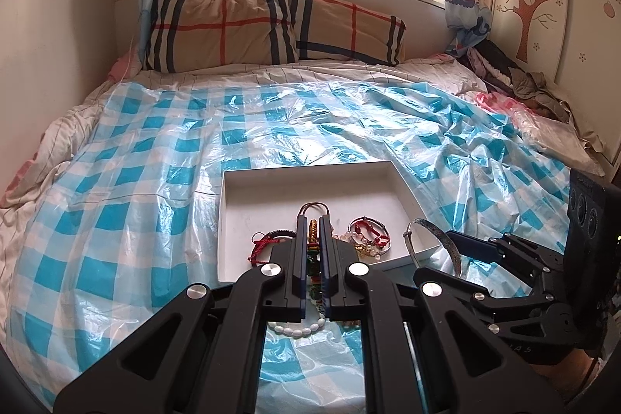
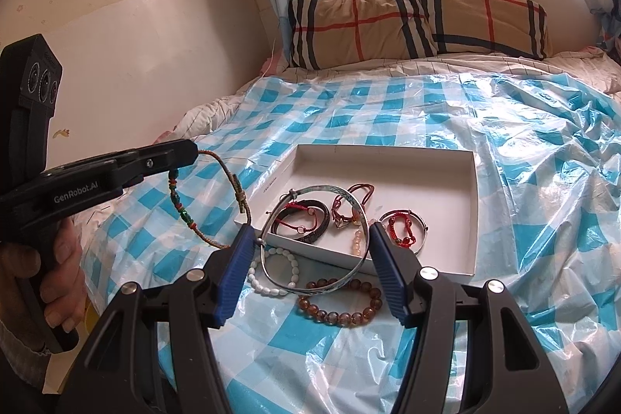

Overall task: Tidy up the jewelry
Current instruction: 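Open the left tool over the box dropping the gold bracelet while the right tool releases the bangle there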

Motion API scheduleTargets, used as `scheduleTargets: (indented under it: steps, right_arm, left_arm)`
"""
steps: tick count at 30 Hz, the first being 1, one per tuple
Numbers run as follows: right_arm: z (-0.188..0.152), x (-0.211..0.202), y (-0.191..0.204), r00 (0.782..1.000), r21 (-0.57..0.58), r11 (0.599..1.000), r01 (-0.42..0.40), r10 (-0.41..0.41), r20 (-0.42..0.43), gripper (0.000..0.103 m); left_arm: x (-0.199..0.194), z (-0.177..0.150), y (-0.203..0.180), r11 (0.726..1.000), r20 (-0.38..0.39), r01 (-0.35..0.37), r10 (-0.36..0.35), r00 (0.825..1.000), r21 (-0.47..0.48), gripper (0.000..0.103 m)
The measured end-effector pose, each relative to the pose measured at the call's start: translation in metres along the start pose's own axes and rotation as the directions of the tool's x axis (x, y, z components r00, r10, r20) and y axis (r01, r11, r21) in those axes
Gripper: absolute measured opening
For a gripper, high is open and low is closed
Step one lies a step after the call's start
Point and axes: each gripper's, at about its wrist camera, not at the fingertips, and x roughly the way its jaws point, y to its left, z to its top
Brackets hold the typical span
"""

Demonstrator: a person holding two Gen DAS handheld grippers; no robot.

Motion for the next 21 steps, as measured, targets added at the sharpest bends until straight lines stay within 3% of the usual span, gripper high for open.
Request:
scheduleTargets:
  steps: [21]
  right_arm:
    - [0.012, 0.056, -0.031, 0.998, -0.03, 0.998, 0.059, -0.059, -0.002, 0.059]
  left_arm:
    - [0.072, 0.025, -0.01, 0.995, -0.021, 0.093, -0.094, 0.995, -0.043, 0.006]
